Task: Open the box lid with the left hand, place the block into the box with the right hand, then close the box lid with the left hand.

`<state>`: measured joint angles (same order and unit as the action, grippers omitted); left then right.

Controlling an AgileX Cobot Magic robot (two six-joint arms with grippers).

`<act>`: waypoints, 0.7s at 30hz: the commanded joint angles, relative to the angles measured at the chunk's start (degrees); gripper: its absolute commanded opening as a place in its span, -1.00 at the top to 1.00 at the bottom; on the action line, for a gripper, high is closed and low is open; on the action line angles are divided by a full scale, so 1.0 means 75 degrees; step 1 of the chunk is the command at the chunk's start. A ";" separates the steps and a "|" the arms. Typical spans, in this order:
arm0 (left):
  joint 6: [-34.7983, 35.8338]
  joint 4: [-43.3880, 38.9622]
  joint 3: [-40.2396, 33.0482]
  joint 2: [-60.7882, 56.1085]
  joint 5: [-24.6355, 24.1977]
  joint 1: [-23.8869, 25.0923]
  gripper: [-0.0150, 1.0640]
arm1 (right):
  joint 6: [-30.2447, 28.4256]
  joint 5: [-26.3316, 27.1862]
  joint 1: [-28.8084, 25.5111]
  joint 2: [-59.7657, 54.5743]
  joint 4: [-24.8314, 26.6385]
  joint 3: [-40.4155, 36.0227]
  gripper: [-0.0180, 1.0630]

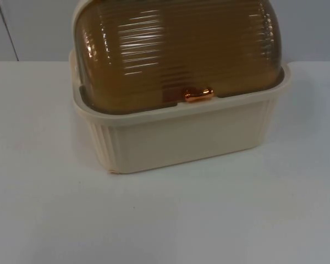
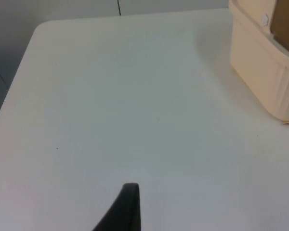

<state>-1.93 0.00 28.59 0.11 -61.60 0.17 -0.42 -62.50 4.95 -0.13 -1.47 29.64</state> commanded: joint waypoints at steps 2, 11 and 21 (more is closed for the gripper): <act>0.0034 0.0000 -0.0039 -0.0015 0.0005 -0.0013 -0.96 | -0.0006 0.0086 0.0031 0.0018 0.0017 -0.0023 -0.97; 0.0049 0.0000 -0.0038 -0.0015 0.0005 -0.0013 -0.96 | -0.0006 0.0086 0.0031 0.0018 0.0017 -0.0023 -0.97; 0.0340 -0.0113 -0.0038 -0.0015 0.0005 -0.0013 -0.96 | -0.0006 0.0086 0.0031 0.0018 0.0017 -0.0023 -0.97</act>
<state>0.00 -0.39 28.59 0.11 -61.60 0.17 -0.42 -62.50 4.95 -0.13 -1.47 29.64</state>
